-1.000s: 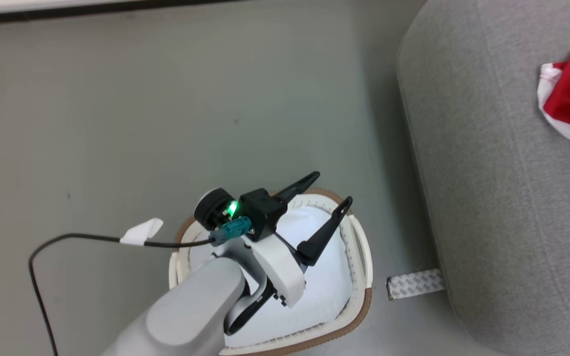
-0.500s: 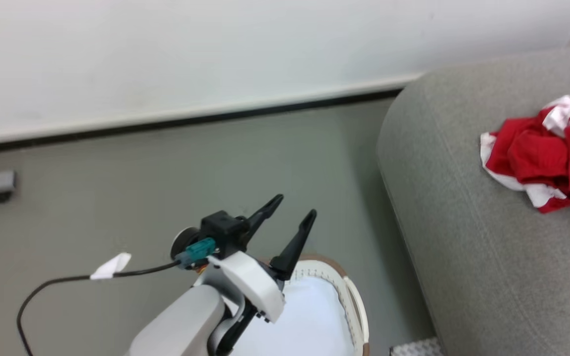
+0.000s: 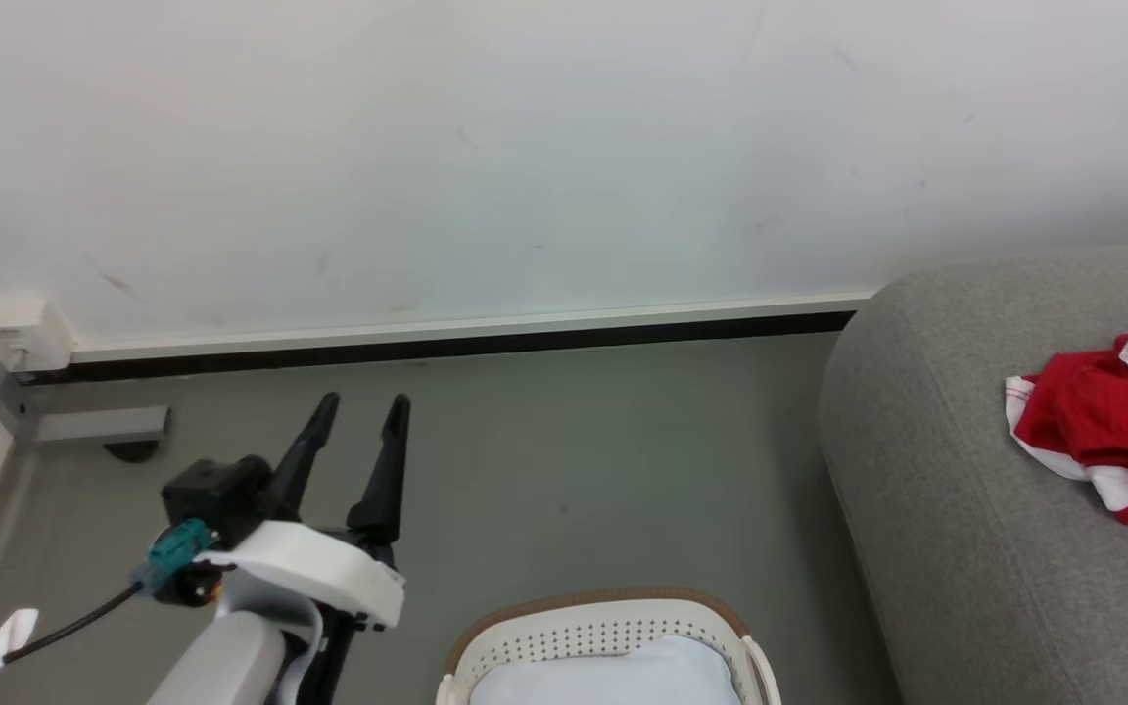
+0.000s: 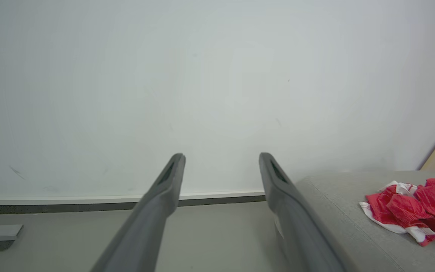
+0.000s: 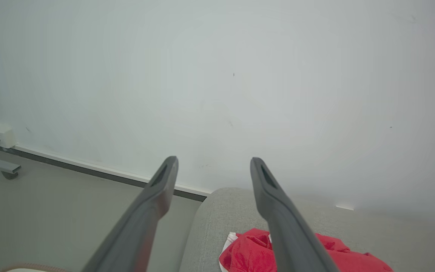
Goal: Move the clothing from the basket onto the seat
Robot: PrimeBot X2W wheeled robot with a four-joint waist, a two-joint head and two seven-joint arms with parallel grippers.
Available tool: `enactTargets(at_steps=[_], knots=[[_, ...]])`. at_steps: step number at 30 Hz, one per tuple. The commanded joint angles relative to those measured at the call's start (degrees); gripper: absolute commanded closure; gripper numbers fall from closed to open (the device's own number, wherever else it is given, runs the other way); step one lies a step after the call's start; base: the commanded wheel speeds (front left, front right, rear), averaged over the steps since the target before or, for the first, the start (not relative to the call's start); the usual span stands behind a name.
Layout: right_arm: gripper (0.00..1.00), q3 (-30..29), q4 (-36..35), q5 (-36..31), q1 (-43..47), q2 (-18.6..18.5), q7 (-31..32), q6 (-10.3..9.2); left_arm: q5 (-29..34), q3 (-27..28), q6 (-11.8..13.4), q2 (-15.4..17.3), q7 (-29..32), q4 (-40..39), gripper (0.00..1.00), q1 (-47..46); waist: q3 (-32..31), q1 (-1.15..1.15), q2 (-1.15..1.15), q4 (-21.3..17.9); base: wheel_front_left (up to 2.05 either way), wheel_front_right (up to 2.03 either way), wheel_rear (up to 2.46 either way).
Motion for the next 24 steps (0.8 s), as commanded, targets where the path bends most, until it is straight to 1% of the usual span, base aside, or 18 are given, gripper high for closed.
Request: enactTargets(at_steps=[1,3,6,9,13,16,20,24], knots=[[0.0,-1.1,0.0,-1.3,2.6,1.8,-1.9,-0.13,1.0,1.5,0.7,0.3,0.0,-0.8,0.0,1.9,-0.9,0.02,0.0,1.5,0.0,0.0,0.0],[0.0,-3.2,0.1,-3.5,5.7,4.6,-4.9,-0.14,1.5,4.3,1.2,0.3,0.0,-2.0,0.0,4.2,-1.1,0.02,0.0,2.2,0.0,0.0,0.0],[0.0,-6.3,0.5,-7.0,10.4,9.8,-9.6,-0.14,3.2,8.3,1.9,-0.6,0.0,-3.1,0.0,7.5,-1.5,0.02,0.0,3.2,0.0,0.0,0.0],[0.0,-8.8,0.7,-10.4,15.3,15.3,-13.6,-0.13,5.3,11.6,1.7,-2.0,0.0,-3.7,0.0,10.6,-1.8,0.02,0.0,4.0,0.0,0.0,0.0],[0.0,-12.9,1.6,-14.9,21.3,21.7,-16.8,-0.14,8.5,14.9,0.0,-4.6,0.0,-3.5,0.0,14.1,-2.1,0.02,0.0,4.5,0.0,0.0,0.0],[0.0,-15.4,1.7,-17.5,25.1,26.6,-17.5,-0.14,10.4,17.7,-1.6,-6.6,0.0,-2.9,0.0,15.8,-2.5,0.02,0.0,4.4,0.0,0.0,0.0],[0.0,-18.2,-1.0,-22.0,28.8,31.6,-17.5,-0.14,14.7,20.6,-3.4,-9.0,0.0,-2.1,0.0,18.2,-2.6,0.02,0.0,3.7,0.0,0.0,0.0],[0.0,-19.0,-2.4,-25.7,30.5,34.4,-17.5,-0.14,18.7,23.0,-4.9,-10.7,0.0,-2.1,0.0,19.9,-2.5,0.02,0.0,3.1,0.0,0.0,0.0]])
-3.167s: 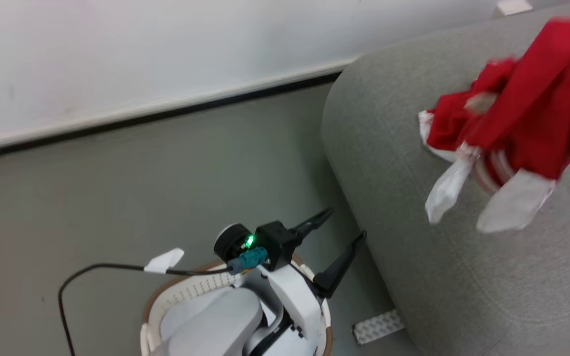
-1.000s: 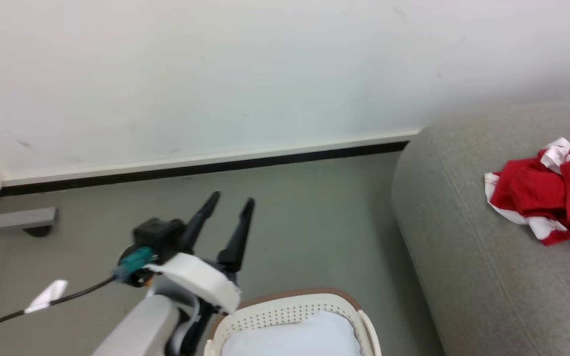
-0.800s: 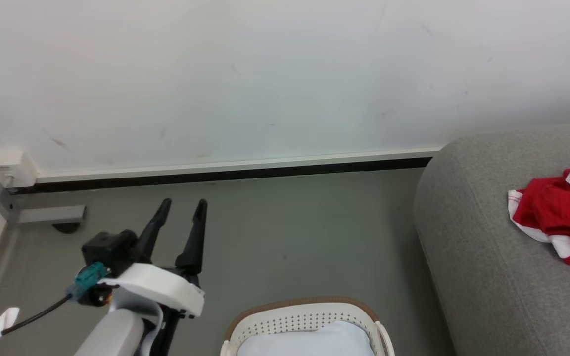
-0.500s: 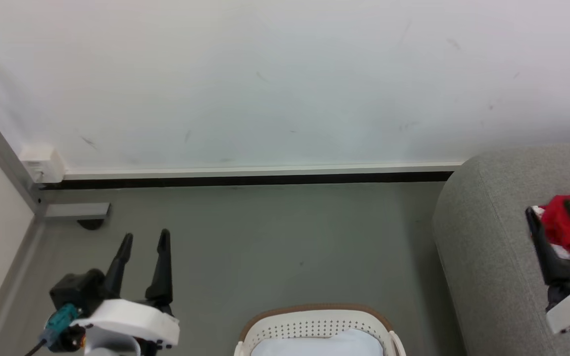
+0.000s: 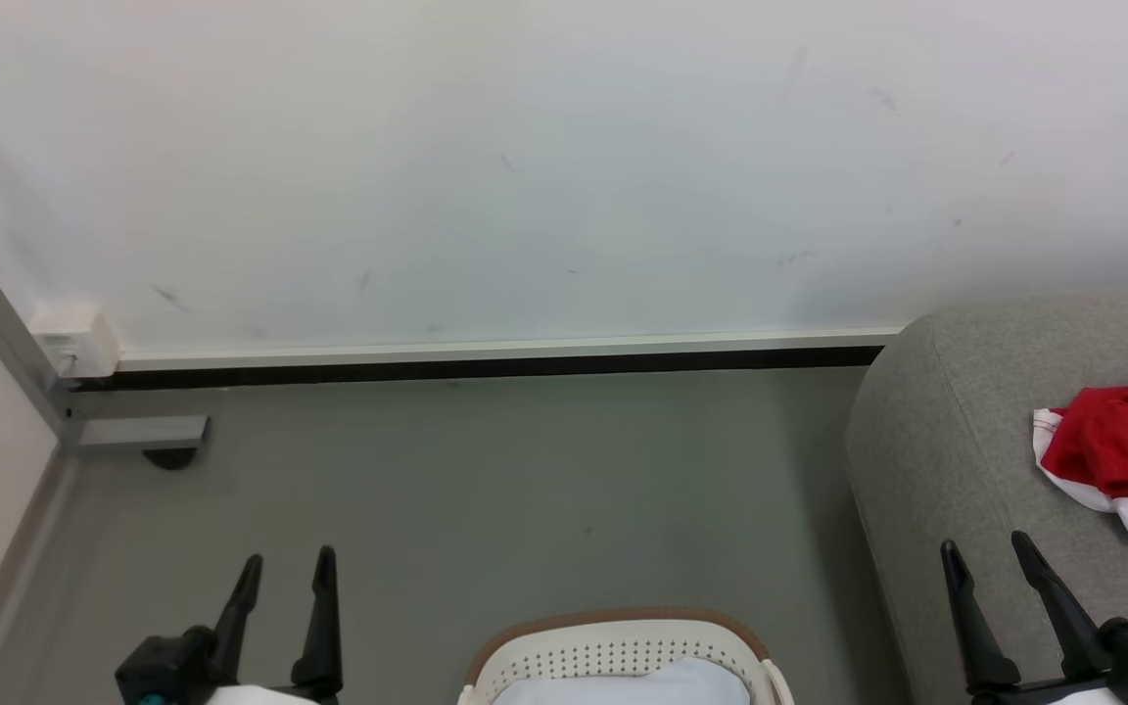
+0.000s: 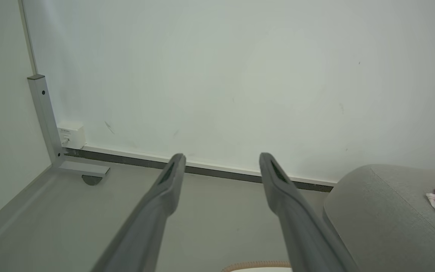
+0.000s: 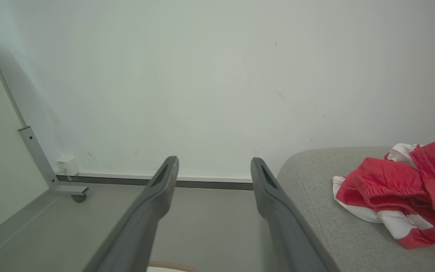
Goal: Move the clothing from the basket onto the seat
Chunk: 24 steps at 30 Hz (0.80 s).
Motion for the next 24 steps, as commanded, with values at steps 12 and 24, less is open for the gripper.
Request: enactTargets(at_steps=[12,24], knots=[[0.0,-1.2,-1.0,-3.5,-0.7,2.5,-0.2,-0.14,5.7,4.1,-3.3,-2.3,0.0,0.6,0.0,0.7,0.5,0.0,0.0,-0.2,0.0,0.0,0.0],[1.0,-0.7,0.7,-3.1,0.7,3.2,0.2,0.0,5.4,4.9,-4.2,-3.1,0.2,2.5,1.0,1.1,0.4,0.0,0.0,-0.3,0.0,0.0,0.0]])
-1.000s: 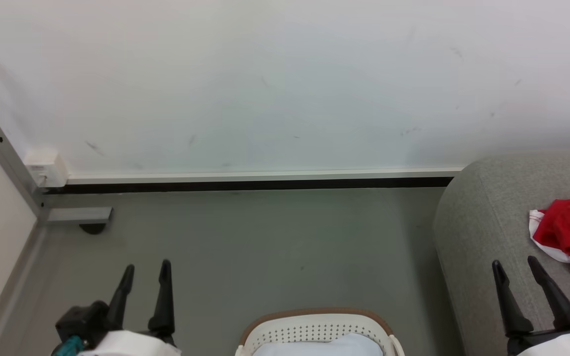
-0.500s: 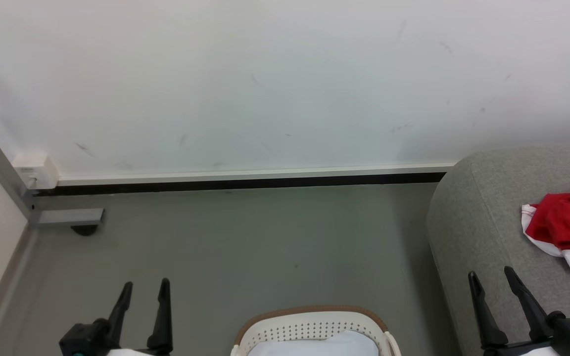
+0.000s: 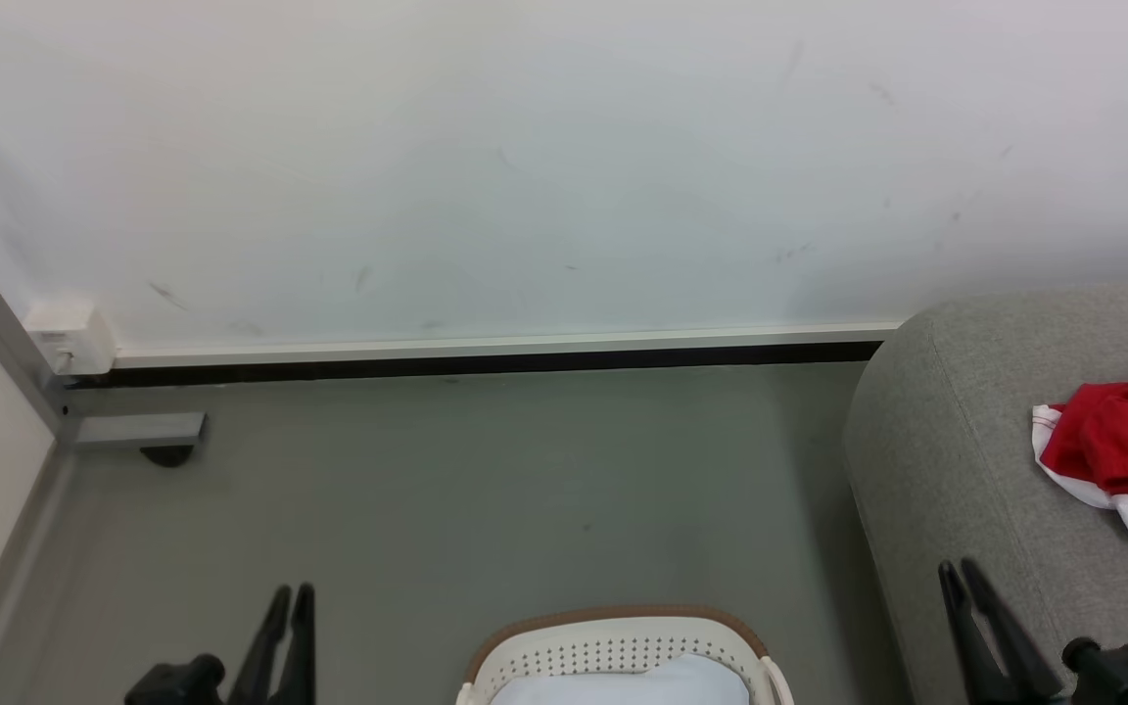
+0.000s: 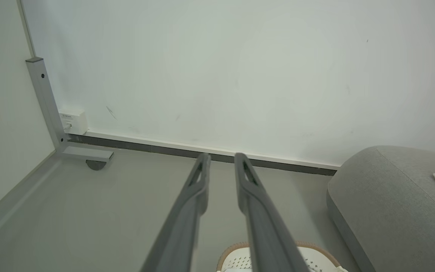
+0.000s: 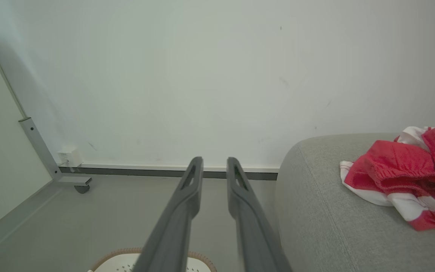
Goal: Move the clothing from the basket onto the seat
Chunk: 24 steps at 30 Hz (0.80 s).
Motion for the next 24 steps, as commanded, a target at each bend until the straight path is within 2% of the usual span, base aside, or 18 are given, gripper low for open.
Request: enactTargets(at_steps=[1,24], knots=[[1.0,0.1,0.6,0.2,0.4,0.2,0.2,0.0,-0.2,0.1,0.0,-0.1,0.1,0.7,1.0,0.4,0.0,0.0,0.0,0.0,0.0,0.0,0.0],[1.0,-4.0,-0.2,20.6,-0.8,1.7,6.0,-0.02,-22.7,1.8,-0.4,0.0,6.2,-0.6,1.0,-1.0,0.4,0.0,0.0,0.8,0.0,0.0,0.0]])
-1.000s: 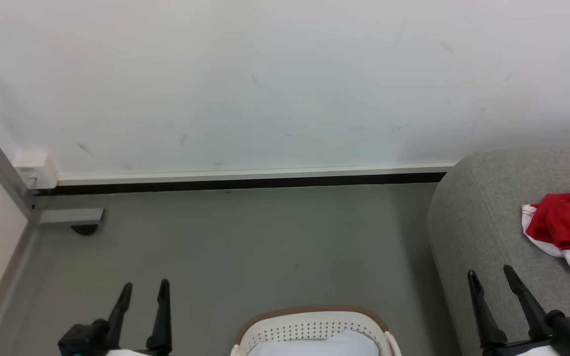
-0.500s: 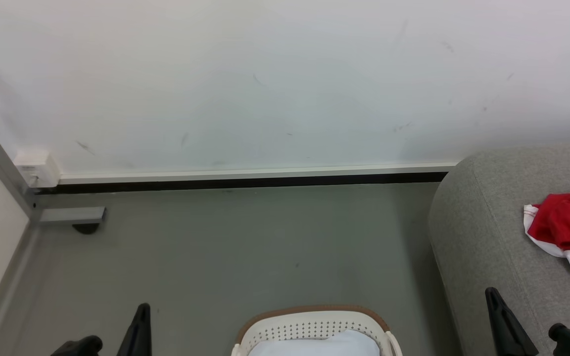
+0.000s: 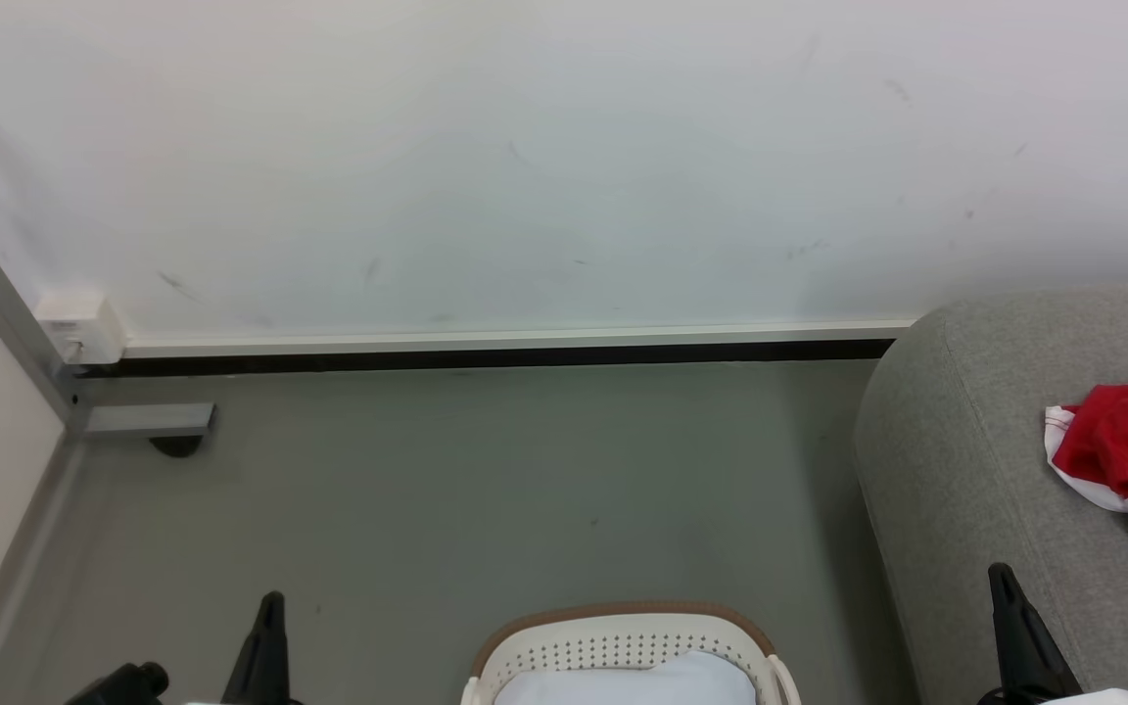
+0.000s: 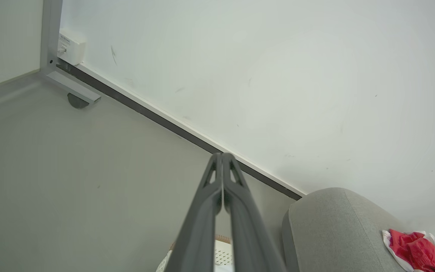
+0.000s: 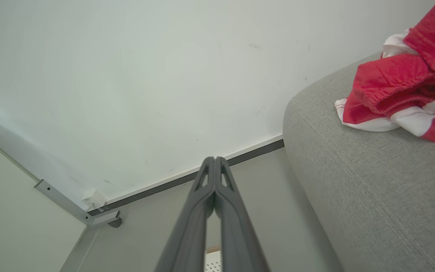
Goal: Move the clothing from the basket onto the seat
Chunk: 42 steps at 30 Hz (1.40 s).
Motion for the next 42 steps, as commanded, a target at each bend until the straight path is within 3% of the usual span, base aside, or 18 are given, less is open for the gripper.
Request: enactTargets(at_steps=[1,42], knots=[[1.0,-0.7,-1.0,1.9,-1.5,-0.1,0.4,-0.03,-2.1,0.5,-0.2,0.3,0.4,-1.1,1.0,-1.5,0.0,0.0,0.0,0.0,0.0,0.0,0.0],[1.0,-6.4,-1.9,28.5,-3.1,2.1,8.2,-0.07,-31.8,2.6,-0.8,0.6,8.3,-2.8,1.0,-3.2,0.8,0.0,0.0,1.5,0.0,0.0,0.0]])
